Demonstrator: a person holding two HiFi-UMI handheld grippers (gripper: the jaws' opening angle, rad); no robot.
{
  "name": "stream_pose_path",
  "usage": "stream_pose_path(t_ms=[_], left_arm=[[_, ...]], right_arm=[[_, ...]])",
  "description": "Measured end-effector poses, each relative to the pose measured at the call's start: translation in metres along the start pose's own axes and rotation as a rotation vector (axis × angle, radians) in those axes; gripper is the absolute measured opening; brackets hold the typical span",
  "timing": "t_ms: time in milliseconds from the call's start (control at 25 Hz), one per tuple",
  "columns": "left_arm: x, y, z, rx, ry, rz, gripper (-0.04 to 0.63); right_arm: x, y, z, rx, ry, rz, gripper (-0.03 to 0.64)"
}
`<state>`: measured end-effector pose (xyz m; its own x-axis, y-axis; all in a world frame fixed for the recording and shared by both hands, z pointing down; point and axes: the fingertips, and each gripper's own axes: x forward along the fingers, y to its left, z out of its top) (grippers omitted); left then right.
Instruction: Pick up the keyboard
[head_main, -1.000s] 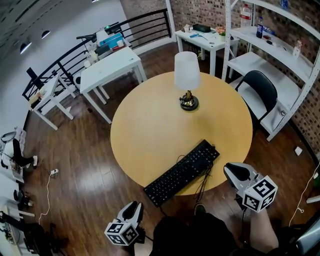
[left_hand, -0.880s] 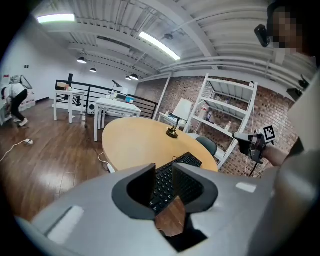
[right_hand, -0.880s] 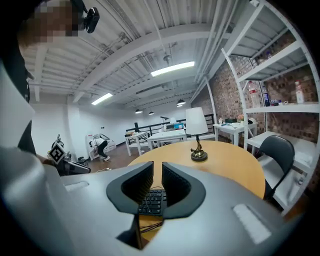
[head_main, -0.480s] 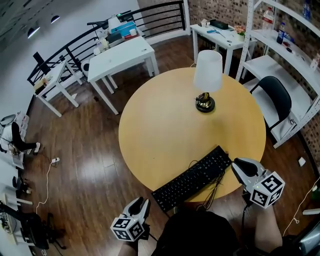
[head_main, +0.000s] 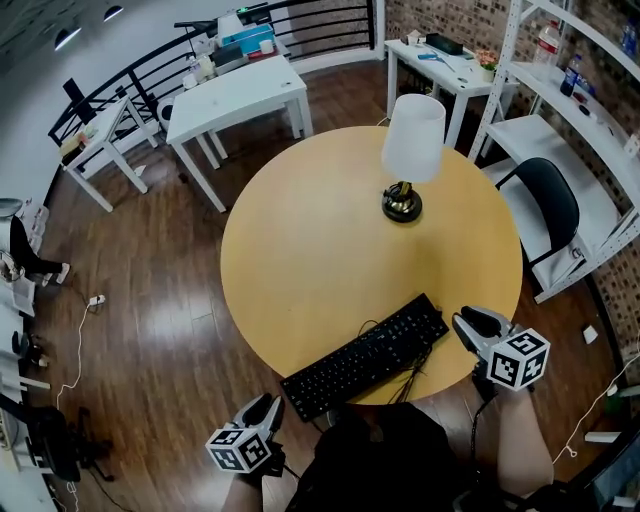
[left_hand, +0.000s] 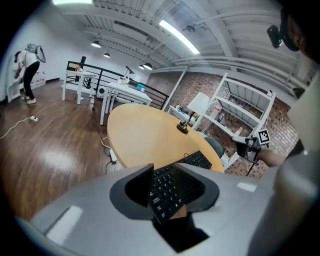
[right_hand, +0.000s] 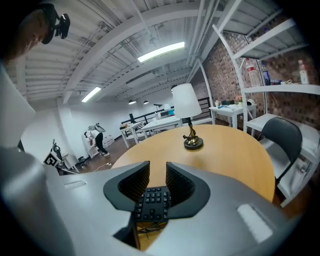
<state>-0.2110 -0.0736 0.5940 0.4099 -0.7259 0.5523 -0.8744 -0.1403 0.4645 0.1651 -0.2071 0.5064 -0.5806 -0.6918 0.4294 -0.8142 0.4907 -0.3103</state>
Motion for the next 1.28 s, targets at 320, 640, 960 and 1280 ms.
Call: stream_pose_path(t_ms=[320,640,960,1280], left_arm=[[0.023,-0.008,-0.027,-0.096,0.017,0.074,0.163],[0.044,0.009,-0.067,-0.211,0.099,0.112,0.219],[0.066,0.023,-0.088,-0.293,0.132,0.105,0.235],[0.088,0.030,-0.103,-0.388,0.150,0.058,0.224]], right_arm=[[0.023,-0.064,-0.040,0.040,0.131,0.044,0.150],[0.064,-0.088,-0.094,0.098,0.313,0.106,0.254],[0.085,-0.106,-0.139,0.160,0.446,0.109,0.255],[0.098,-0.114,-0.147,0.211,0.488,0.122,0.259]])
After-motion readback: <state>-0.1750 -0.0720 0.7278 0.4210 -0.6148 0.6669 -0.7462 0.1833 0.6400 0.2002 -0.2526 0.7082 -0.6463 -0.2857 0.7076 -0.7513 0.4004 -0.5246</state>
